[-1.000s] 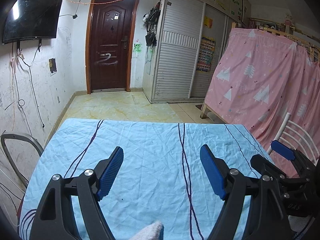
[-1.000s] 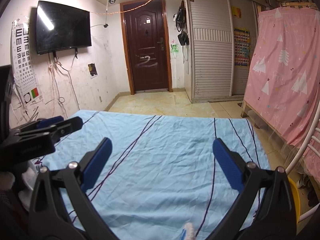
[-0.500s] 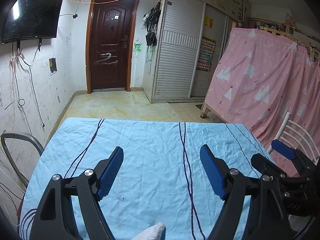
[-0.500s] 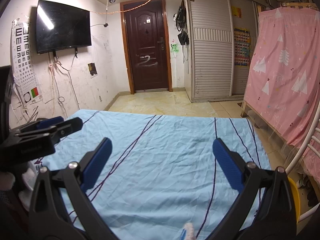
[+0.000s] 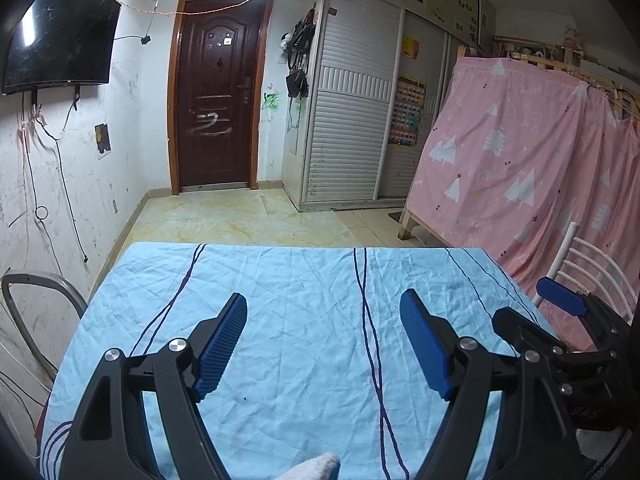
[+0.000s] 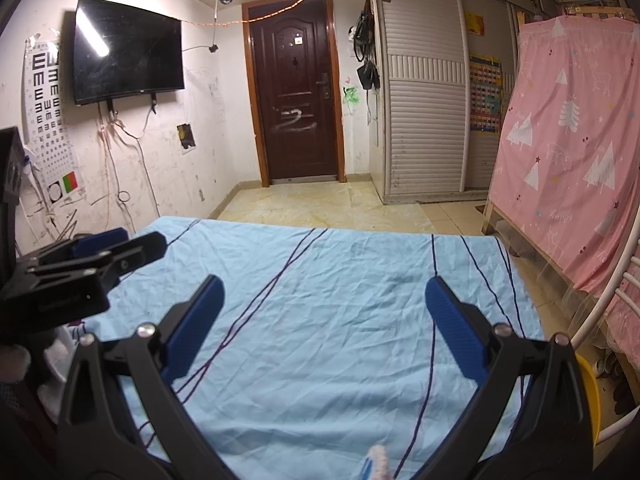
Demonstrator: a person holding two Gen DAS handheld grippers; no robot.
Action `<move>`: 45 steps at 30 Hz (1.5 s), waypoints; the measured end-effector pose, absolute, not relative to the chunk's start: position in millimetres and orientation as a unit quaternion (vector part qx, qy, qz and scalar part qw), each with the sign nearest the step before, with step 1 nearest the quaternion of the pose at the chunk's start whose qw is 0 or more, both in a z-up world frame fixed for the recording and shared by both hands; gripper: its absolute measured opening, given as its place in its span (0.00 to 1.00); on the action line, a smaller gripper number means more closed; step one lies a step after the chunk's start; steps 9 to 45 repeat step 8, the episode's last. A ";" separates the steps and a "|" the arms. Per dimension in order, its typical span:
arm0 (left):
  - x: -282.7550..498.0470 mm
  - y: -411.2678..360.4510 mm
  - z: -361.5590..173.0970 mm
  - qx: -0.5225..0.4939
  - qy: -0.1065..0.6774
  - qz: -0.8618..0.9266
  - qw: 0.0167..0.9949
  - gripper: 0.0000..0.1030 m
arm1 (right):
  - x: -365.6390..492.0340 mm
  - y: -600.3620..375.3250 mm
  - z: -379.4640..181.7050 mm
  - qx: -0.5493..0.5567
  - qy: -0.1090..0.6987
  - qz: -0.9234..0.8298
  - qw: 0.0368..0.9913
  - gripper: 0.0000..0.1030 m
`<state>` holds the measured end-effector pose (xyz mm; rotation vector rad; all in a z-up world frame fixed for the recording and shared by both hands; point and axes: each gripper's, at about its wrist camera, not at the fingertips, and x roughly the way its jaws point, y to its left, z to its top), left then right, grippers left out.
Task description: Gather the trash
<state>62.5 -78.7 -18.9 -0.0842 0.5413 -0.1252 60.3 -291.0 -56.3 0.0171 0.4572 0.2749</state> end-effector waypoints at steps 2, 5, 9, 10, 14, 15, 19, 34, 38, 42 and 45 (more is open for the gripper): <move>62.6 -79.5 -18.9 -0.040 0.269 -0.062 0.960 0.68 | 60.2 -291.4 -56.8 0.008 0.226 0.136 0.964 0.94; 62.1 -80.5 -19.3 -0.040 0.271 -0.064 0.960 0.68 | 60.2 -292.9 -56.8 0.008 0.227 0.135 0.964 0.94; 62.8 -80.3 -19.9 -0.042 0.274 -0.064 0.959 0.68 | 60.3 -296.1 -57.7 0.009 0.230 0.134 0.964 0.94; 62.8 -80.3 -19.9 -0.042 0.274 -0.064 0.959 0.68 | 60.3 -296.1 -57.7 0.009 0.230 0.134 0.964 0.94; 62.8 -80.3 -19.9 -0.042 0.274 -0.064 0.959 0.68 | 60.3 -296.1 -57.7 0.009 0.230 0.134 0.964 0.94; 62.8 -80.3 -19.9 -0.042 0.274 -0.064 0.959 0.68 | 60.3 -296.1 -57.7 0.009 0.230 0.134 0.964 0.94; 62.8 -80.3 -19.9 -0.042 0.274 -0.064 0.959 0.68 | 60.3 -296.1 -57.7 0.009 0.230 0.134 0.964 0.94; 62.8 -80.3 -19.9 -0.042 0.274 -0.064 0.959 0.68 | 60.3 -296.1 -57.7 0.009 0.230 0.134 0.964 0.94; 62.8 -80.3 -19.9 -0.042 0.274 -0.064 0.959 0.68 | 60.3 -296.1 -57.7 0.009 0.230 0.134 0.964 0.94; 62.8 -80.3 -19.9 -0.042 0.274 -0.064 0.959 0.68 | 60.3 -296.1 -57.7 0.009 0.230 0.134 0.964 0.94; 62.8 -80.3 -19.9 -0.042 0.274 -0.064 0.959 0.68 | 60.3 -296.1 -57.7 0.009 0.230 0.134 0.964 0.94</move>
